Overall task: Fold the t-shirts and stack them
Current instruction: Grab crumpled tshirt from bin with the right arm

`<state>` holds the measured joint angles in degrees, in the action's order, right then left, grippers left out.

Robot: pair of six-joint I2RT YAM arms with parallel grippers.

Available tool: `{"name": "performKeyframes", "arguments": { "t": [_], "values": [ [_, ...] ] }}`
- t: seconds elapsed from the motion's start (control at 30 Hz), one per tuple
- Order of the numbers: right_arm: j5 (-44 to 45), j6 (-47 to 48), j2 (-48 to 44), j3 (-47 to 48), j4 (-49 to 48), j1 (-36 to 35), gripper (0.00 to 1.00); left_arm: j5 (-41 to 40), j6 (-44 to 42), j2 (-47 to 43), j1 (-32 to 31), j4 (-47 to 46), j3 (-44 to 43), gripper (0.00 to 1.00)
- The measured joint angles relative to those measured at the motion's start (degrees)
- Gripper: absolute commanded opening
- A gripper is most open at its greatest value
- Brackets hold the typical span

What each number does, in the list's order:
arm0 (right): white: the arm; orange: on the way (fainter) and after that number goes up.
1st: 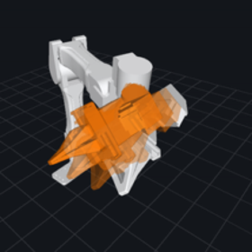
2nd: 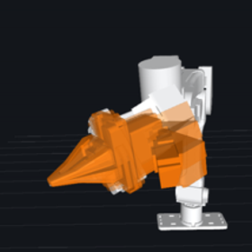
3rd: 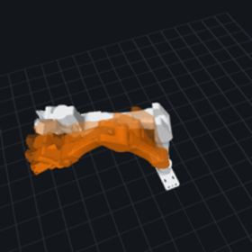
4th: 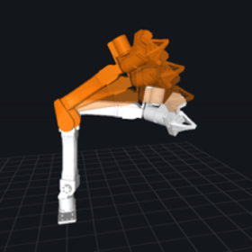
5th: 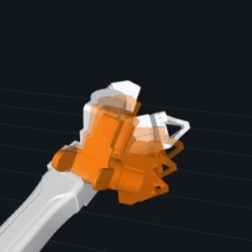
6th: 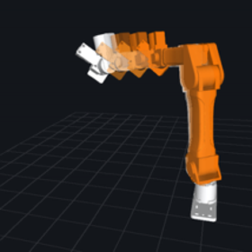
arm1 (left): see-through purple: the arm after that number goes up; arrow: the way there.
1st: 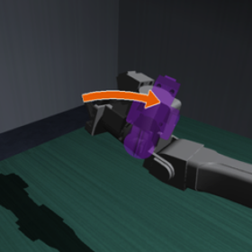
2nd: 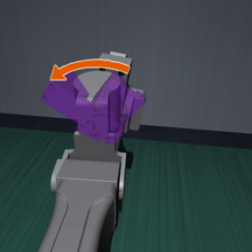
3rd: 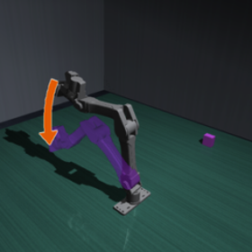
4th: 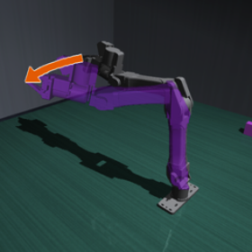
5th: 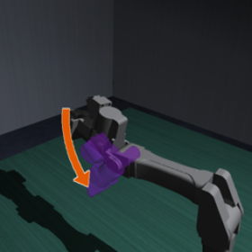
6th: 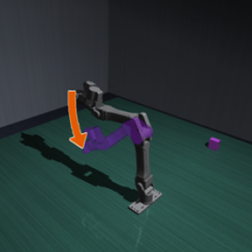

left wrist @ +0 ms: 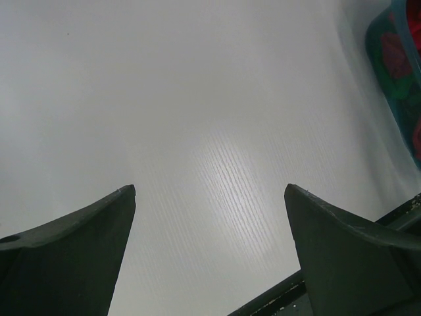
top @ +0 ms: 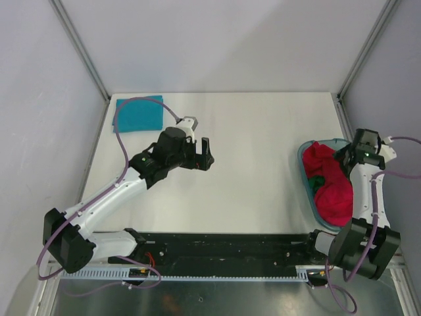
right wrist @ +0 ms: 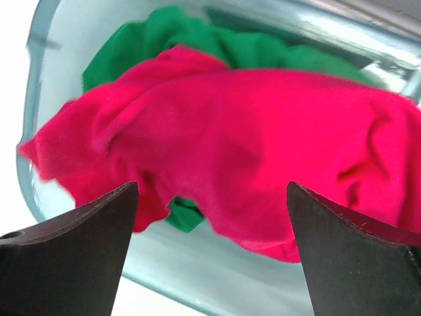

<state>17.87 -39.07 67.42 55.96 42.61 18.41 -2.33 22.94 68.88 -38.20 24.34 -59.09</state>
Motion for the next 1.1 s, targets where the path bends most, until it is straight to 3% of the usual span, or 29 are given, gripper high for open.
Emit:
{"name": "performKeyframes", "arguments": {
  "t": [0.2,0.43,0.6,0.73,0.9,0.97,1.1],
  "values": [
    [2.49,-1.49,0.09,-0.26,-0.02,7.87,0.99,1.57,0.09,0.00,0.33,0.11,0.26,0.99],
    [2.34,-1.90,0.50,-4.52,-3.76,9.64,0.99,3.63,0.11,0.42,0.70,0.13,0.26,0.99],
    [1.01,-1.81,1.73,-7.72,-7.34,9.57,0.87,4.11,0.11,0.74,0.79,0.15,0.26,0.99],
    [1.27,-0.94,0.96,-9.11,-8.92,7.93,0.69,4.11,0.11,0.76,0.85,0.15,0.26,0.99],
    [1.66,1.33,-1.05,-9.25,-9.53,6.16,0.11,4.11,0.11,0.98,0.85,0.15,0.26,1.00],
    [1.79,1.97,-1.36,-9.25,-9.57,6.12,0.03,4.11,0.11,1.09,0.85,0.15,0.26,0.99],
    [1.81,2.71,-1.55,-9.16,-9.33,5.97,0.00,4.09,0.11,1.22,0.85,0.17,0.26,0.99]
  ]
}}
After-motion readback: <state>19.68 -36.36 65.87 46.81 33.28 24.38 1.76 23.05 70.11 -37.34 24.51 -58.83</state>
